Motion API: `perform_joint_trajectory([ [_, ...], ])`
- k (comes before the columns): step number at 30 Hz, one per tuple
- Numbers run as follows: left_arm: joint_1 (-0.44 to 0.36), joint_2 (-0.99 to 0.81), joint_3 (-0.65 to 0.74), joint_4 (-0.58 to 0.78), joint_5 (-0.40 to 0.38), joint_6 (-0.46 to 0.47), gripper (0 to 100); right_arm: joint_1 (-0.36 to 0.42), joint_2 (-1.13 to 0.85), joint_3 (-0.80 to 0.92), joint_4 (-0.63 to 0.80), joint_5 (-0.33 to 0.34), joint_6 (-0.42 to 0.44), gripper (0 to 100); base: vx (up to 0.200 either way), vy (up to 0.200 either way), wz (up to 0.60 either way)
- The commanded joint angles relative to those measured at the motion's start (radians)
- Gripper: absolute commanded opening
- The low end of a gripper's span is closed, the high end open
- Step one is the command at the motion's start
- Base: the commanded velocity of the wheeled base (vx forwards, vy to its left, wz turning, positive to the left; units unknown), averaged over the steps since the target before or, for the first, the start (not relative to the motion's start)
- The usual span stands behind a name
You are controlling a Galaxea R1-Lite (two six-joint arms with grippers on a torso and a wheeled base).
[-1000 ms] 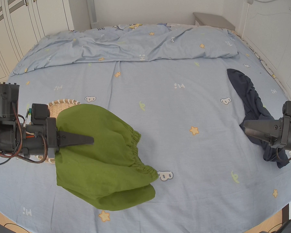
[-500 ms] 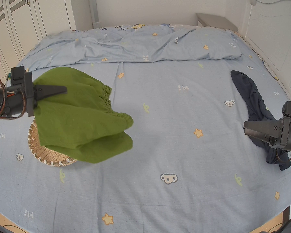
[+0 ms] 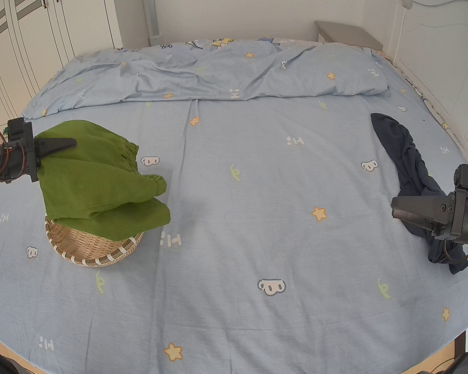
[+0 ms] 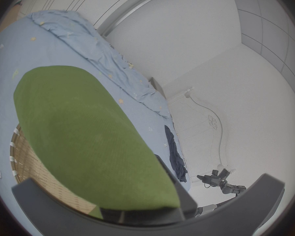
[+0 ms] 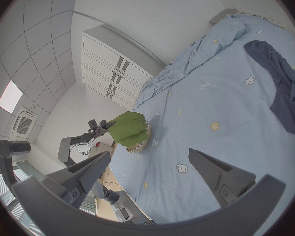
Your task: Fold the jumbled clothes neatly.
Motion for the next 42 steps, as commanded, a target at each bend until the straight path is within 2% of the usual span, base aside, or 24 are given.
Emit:
perform_joint_trajectory([
  [1,0.03,0.138,0.016,-0.017,-0.001,0.016,0,0.003,-0.009,0.001,0.001,0.002,0.0,100,0.0,0.0,0.0],
  [5,0.046,0.188,0.025,-0.012,0.045,0.062,0,0.003,-0.012,0.001,0.003,0.002,0.0,100,0.0,0.0,0.0],
  [8,0.035,0.226,0.017,-0.001,0.185,0.101,0,0.004,-0.029,0.001,0.006,0.002,0.002,100,0.0,0.0,0.0],
  [11,0.03,0.227,-0.003,0.034,0.202,0.101,0,0.006,-0.031,0.001,0.006,0.002,0.002,100,0.0,0.0,0.0],
  [13,0.023,0.226,-0.04,0.103,0.202,0.103,0,0.009,-0.031,0.001,0.006,0.002,0.002,100,0.0,0.0,0.0],
  [15,0.013,0.221,-0.107,0.235,0.219,0.118,0,0.012,-0.029,0.001,0.006,0.002,0.002,100,0.0,0.0,0.0],
  [17,0.012,0.22,-0.136,0.289,0.235,0.132,0,0.013,-0.029,0.001,0.006,0.002,0.002,100,0.0,0.0,0.0],
  [19,-0.008,0.226,-0.192,0.391,0.331,0.172,0,0.018,-0.029,0.001,0.006,0.002,0.002,100,0.0,0.0,0.0],
  [20,-0.011,0.227,-0.195,0.396,0.338,0.174,0,0.018,-0.029,0.001,0.006,0.002,0.002,100,0.0,0.0,0.0],
  [21,-0.045,0.235,-0.21,0.425,0.416,0.183,0,0.018,-0.029,0.002,0.006,0.002,0.002,100,0.0,0.0,0.0],
  [23,-0.074,0.263,-0.213,0.43,0.492,0.183,0,0.018,-0.029,0.002,0.006,0.002,0.002,100,0.0,0.0,0.0],
  [24,-0.075,0.266,-0.215,0.43,0.495,0.183,0,0.018,-0.029,0.002,0.006,0.002,0.002,100,0.0,0.0,0.0],
  [26,-0.105,0.292,-0.216,0.436,0.561,0.184,0,0.018,-0.029,0.002,0.006,0.002,0.002,100,0.0,0.0,0.0],
  [28,-0.106,0.293,-0.216,0.436,0.564,0.184,0,0.018,-0.029,0.002,0.006,0.002,0.002,100,0.0,0.0,0.0],
  [29,-0.135,0.295,-0.213,0.439,0.639,0.186,0,0.018,-0.029,0.001,0.006,0.002,0.002,100,0.0,0.0,0.0],
  [31,-0.155,0.296,-0.21,0.439,0.679,0.184,0,0.018,-0.029,0.001,0.006,0.002,0.002,100,0.0,0.0,0.0],
  [36,-0.195,0.318,-0.204,0.44,0.702,0.184,0,0.018,-0.029,0.001,0.006,0.002,0.002,100,0.0,0.0,0.0],
  [42,-0.201,0.318,-0.201,0.442,0.719,0.184,0,0.018,-0.029,0.001,0.006,0.002,0.002,100,0.0,0.0,0.0],
])
